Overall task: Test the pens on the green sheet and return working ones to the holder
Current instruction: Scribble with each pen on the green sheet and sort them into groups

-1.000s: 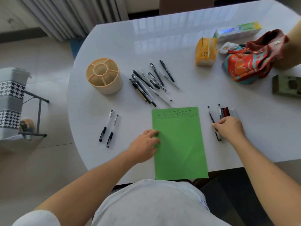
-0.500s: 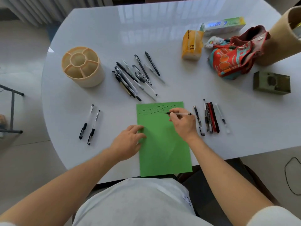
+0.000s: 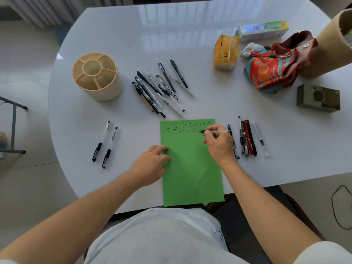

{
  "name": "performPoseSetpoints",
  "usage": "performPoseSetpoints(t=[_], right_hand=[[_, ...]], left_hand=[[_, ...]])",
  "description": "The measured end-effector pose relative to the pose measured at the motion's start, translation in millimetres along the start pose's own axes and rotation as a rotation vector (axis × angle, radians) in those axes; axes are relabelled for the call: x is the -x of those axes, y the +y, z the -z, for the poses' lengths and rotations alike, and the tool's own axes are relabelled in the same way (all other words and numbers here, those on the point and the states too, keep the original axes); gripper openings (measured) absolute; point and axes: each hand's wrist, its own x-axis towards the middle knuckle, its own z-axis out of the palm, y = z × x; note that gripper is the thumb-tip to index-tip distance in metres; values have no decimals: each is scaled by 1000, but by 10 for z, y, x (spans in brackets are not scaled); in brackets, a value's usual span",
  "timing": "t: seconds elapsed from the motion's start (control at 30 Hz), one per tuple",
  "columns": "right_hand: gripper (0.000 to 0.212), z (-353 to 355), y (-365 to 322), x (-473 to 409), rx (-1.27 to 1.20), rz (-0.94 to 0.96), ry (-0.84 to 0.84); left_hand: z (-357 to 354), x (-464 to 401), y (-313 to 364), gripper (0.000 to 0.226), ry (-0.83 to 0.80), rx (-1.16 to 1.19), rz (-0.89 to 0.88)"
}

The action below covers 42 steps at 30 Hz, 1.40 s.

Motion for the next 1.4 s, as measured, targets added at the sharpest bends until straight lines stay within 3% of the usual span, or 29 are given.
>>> performPoseSetpoints(t=[0.17, 0.3, 0.47, 0.67, 0.93, 1.13, 1.27, 1.4], right_hand=[[14, 23, 50, 109, -38, 2, 19], [2, 25, 119, 68, 68, 0, 25], [6, 11, 120, 0, 195, 56, 22], [14, 252, 124, -6, 47, -21, 95], [25, 684, 277, -245, 713, -140, -302], [12, 690, 363, -277, 695, -189, -162], [5, 560, 220, -315, 703, -92, -65], [10, 70, -210, -484, 582, 148, -160]], left_hand=[[31, -11, 14, 38, -15, 5, 3], [17, -11, 8, 38, -21, -3, 2], [5, -17, -5, 38, -16, 1, 1], [-1, -4, -16, 38, -5, -3, -5], [18, -19, -13, 36, -5, 8, -6], [34, -6, -4, 35, -18, 18, -10], [31, 16, -8, 34, -24, 28, -9], [36, 16, -3, 36, -47, 20, -1]])
